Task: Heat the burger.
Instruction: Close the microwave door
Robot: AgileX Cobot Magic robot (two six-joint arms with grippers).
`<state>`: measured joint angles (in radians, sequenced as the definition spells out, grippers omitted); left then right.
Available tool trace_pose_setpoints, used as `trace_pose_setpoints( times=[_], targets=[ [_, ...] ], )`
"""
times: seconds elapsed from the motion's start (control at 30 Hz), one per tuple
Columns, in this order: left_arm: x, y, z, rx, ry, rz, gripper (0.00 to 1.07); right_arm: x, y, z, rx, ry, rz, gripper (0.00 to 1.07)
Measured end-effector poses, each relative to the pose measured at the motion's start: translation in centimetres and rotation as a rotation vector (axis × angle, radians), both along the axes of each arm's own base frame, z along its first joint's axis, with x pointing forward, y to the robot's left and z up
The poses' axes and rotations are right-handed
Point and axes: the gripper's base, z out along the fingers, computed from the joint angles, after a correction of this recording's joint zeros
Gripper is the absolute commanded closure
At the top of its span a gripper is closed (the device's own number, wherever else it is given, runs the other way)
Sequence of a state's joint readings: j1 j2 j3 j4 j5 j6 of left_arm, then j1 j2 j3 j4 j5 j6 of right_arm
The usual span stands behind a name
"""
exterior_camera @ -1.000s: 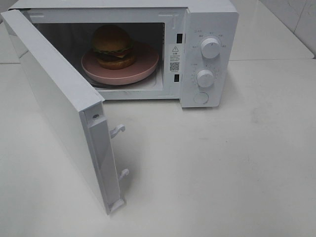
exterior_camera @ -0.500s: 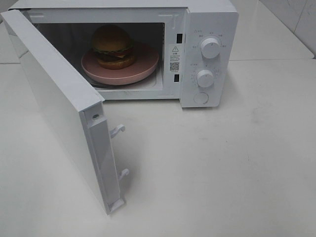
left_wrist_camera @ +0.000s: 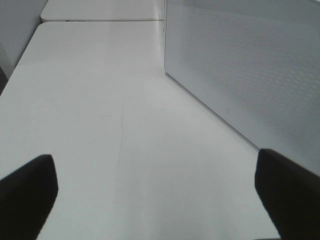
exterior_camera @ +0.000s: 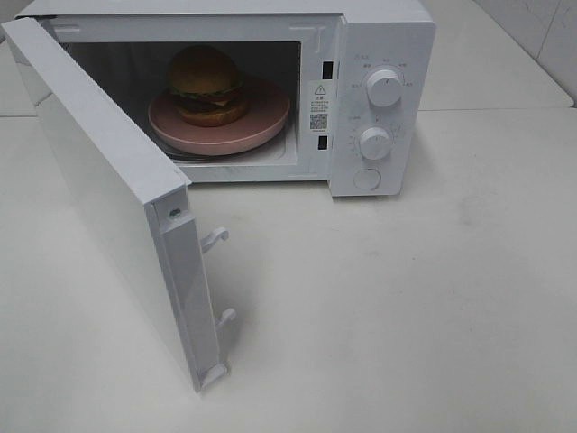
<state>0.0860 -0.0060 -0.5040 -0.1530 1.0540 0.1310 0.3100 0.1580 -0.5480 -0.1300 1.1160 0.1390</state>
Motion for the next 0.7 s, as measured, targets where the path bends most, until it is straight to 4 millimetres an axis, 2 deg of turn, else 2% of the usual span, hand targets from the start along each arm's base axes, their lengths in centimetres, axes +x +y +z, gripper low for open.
trace_pose_setpoints(
  times=[0.53,0.7],
  targets=[
    [0.0,0.0,0.0,0.000,0.000,0.000,0.07,-1.8,0.1,-0.6,0.089,-0.176,-0.122,0.31],
    [0.0,0.0,0.0,0.000,0.000,0.000,0.07,-1.9,0.1,-0.6,0.087,-0.182,-0.143,0.31]
  ],
)
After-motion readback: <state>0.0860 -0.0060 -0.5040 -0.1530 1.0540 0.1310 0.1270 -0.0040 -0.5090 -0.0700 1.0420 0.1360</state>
